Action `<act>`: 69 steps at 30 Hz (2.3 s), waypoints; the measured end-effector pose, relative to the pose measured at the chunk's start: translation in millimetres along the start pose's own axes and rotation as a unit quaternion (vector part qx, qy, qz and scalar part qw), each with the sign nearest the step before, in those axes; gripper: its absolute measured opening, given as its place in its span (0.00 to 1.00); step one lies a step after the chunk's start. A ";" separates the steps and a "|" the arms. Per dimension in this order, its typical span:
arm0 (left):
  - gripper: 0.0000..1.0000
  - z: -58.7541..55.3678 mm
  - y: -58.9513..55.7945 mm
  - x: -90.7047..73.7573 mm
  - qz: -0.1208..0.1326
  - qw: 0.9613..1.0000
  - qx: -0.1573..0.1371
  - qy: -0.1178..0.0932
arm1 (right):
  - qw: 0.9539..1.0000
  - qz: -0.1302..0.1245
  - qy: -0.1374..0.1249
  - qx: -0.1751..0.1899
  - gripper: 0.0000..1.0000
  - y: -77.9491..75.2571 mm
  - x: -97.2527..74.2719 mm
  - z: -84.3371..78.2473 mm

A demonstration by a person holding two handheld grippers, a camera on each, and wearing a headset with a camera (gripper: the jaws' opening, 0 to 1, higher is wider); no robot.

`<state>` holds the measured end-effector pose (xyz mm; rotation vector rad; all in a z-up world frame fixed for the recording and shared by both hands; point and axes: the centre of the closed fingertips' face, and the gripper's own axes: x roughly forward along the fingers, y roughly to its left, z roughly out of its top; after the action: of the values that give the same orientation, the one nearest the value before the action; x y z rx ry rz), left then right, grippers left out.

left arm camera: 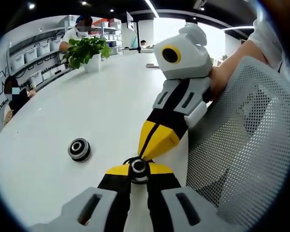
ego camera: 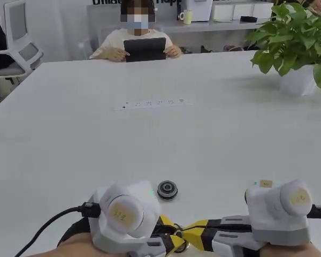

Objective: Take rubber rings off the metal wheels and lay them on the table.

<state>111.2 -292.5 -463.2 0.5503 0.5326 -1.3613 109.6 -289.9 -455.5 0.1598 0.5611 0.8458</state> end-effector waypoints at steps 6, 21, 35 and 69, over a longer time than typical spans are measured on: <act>0.07 0.5 0.1 0.2 0.002 1.000 -0.002 0.000 | 1.000 -0.009 0.008 -0.002 0.00 -4.0 -0.7 -2.6; 0.07 -0.4 -1.3 -0.7 -0.006 1.000 0.002 0.005 | 1.000 -0.011 0.007 0.003 0.00 -6.0 -1.4 -2.7; 0.10 5.3 -3.9 -10.3 -0.015 1.000 0.007 0.003 | 1.000 -0.006 -0.001 0.010 0.00 -4.0 -2.2 0.1; 0.36 24.1 -1.2 -52.7 -0.011 0.999 -0.014 -0.043 | 0.999 0.017 -0.019 0.032 0.00 3.7 -2.9 11.1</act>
<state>103.9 -268.6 -410.9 0.4625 0.4875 -1.3901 111.4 -288.6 -443.7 0.2438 0.5513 0.8566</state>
